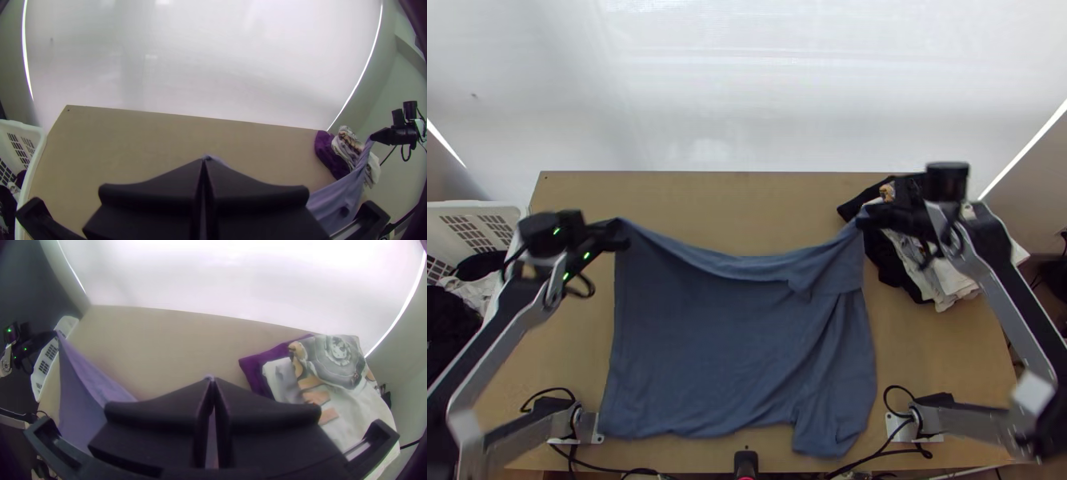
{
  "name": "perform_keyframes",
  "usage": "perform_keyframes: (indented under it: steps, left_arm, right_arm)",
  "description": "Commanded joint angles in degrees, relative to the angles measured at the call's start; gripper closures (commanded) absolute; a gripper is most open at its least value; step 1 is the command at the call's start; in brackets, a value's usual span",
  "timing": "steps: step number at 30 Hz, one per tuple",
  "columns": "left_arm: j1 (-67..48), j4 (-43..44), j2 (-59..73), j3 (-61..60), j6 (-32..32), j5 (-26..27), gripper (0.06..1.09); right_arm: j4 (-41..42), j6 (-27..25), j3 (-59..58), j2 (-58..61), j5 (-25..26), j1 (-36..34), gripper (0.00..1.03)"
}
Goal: Fold the t-shirt
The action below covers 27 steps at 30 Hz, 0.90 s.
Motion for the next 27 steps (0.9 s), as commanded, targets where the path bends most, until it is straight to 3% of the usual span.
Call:
perform_keyframes:
  steps: [1,9,27]
  left_arm:
    - [-0.82,2.44,19.37,10.42,1.38,-0.92,1.05]
    - [3.49,3.58,29.65,17.71,2.35,-0.83,1.05]
    - [9.38,3.50,31.85,15.96,4.55,-0.83,1.05]
  right_arm:
    - [1.75,-1.17,8.57,14.90,0.07,-0.48,1.00]
    - [1.75,-3.10,14.64,25.09,0.60,-1.88,1.00]
    - [0.69,-4.51,12.26,26.76,3.59,-4.70,1.00]
